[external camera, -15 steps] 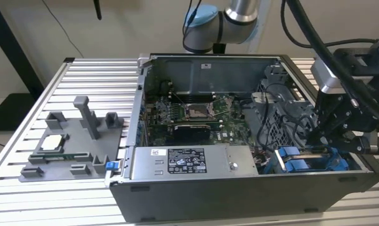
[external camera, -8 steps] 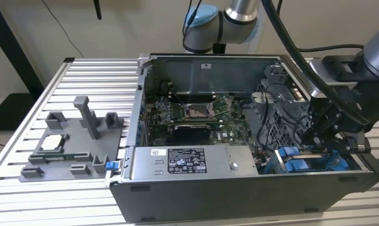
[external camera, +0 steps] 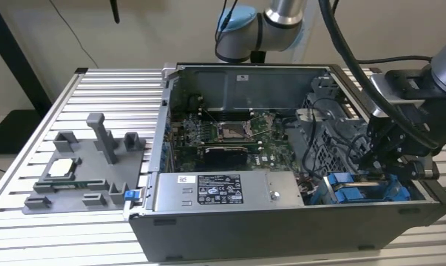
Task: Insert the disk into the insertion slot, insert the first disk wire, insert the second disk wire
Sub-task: 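Insert the second disk wire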
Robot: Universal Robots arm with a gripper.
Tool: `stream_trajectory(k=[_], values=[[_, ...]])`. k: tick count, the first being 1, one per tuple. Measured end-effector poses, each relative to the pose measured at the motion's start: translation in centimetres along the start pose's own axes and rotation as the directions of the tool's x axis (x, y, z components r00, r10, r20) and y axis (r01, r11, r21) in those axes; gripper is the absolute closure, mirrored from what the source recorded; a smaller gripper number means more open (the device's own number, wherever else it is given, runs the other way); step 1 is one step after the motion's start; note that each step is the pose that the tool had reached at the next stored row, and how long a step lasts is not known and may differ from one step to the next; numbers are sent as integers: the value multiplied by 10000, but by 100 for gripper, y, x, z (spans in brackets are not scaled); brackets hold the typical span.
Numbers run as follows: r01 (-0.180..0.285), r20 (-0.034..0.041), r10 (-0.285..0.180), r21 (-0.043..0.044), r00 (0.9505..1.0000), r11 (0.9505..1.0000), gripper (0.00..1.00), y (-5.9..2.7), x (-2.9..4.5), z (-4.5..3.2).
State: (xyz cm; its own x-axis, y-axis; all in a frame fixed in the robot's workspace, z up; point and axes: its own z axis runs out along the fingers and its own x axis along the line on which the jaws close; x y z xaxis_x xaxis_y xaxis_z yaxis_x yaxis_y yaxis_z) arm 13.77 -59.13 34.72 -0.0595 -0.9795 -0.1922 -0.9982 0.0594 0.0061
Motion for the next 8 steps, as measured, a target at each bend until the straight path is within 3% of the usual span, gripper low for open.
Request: stream_trajectory(k=[3, 4, 6, 8], values=[[0, -26, 0, 2, 10000, 10000, 100, -1, 14, -2], [1, -122, -1, 8, 9999, 10000, 100, -2, 14, -3], [4, -479, -3, 29, 9989, 10000, 100, -2, 15, -2], [4, -506, -2, 30, 9987, 10000, 100, -2, 16, -2]])
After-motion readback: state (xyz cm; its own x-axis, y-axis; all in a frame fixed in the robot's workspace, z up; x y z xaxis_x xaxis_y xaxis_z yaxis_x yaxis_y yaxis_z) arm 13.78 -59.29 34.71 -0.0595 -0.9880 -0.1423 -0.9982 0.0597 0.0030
